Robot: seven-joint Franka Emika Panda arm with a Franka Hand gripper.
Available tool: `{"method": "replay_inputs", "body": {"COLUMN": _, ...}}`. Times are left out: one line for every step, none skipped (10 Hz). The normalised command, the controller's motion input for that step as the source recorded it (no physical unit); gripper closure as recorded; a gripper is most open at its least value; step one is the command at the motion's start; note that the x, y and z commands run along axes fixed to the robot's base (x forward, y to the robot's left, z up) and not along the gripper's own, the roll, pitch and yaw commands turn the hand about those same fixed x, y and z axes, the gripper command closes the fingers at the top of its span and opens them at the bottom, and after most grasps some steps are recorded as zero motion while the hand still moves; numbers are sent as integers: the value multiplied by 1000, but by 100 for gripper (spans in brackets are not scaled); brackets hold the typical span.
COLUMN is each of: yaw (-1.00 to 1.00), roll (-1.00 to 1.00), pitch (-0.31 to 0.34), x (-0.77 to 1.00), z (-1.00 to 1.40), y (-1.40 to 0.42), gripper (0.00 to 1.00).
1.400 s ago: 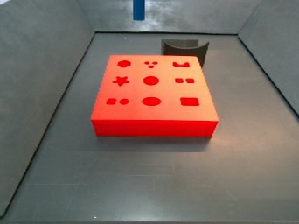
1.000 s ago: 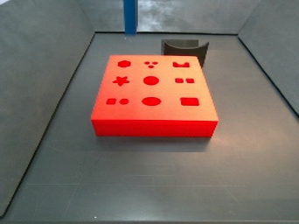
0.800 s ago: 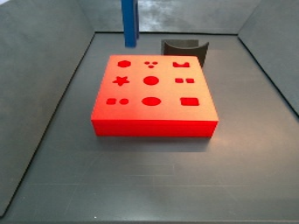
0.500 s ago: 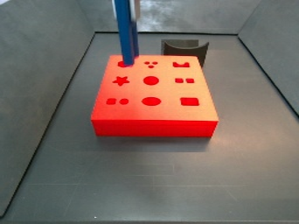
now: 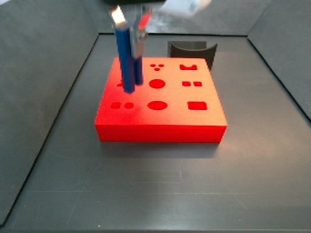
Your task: Insert the square-circle object.
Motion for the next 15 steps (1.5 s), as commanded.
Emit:
{"method": "replay_inputs", "body": {"yaw": -934, "roll": 71, "pitch": 0, "x": 229, "z": -494, "y": 20, "gripper": 100}}
{"method": "replay_inputs", "body": {"yaw": -1000, "roll": 3, "pitch": 0, "x": 120, "z": -463, "y": 57, "gripper": 100}}
{"method": "replay_inputs", "body": {"yaw": -1000, "roll": 0, "pitch": 0, "x": 0, "z": -300, "y": 0, "gripper": 100}}
{"method": "replay_inputs", "body": {"yaw": -1000, "roll": 7, "pitch": 17, "x": 0, "z": -246, "y": 0, "gripper": 100}}
{"method": "replay_inputs", "body": {"yaw": -1000, "roll": 13, "pitch": 74, "x": -31, "z": -166, "y": 0, "gripper": 100}}
{"method": "replay_inputs", "body": {"yaw": -1000, "roll": 0, "pitch": 91, "x": -40, "z": 0, "y": 0, "gripper": 100}}
{"method": "replay_inputs", "body": {"yaw": -1000, "roll": 0, "pitch": 0, "x": 0, "z": 149, "y": 0, "gripper": 100}}
{"method": "replay_inputs", "body": {"yaw": -1000, "roll": 0, "pitch": 0, "x": 0, "z": 189, "y": 0, "gripper": 100}}
{"method": "replay_inputs", "body": {"yaw": -1000, "roll": 0, "pitch": 0, "x": 0, "z": 174, "y": 0, "gripper": 100}}
{"method": "replay_inputs", "body": {"yaw": -974, "roll": 0, "pitch": -33, "x": -89, "z": 197, "y": 0, "gripper": 100}}
{"method": "replay_inputs", "body": {"yaw": -937, "roll": 0, "pitch": -44, "x": -163, "z": 200, "y": 0, "gripper": 100}}
{"method": "replay_inputs", "body": {"yaw": -951, "roll": 0, "pitch": -44, "x": -149, "z": 203, "y": 0, "gripper": 100}}
{"method": "replay_inputs", "body": {"yaw": -960, "roll": 0, "pitch": -43, "x": -137, "z": 54, "y": 0, "gripper": 100}}
{"method": "replay_inputs", "body": {"yaw": -640, "roll": -47, "pitch": -111, "x": -243, "z": -43, "y": 157, "gripper": 100}}
{"method": "replay_inputs", "body": {"yaw": -446, "roll": -37, "pitch": -73, "x": -206, "z": -209, "y": 143, "gripper": 100}}
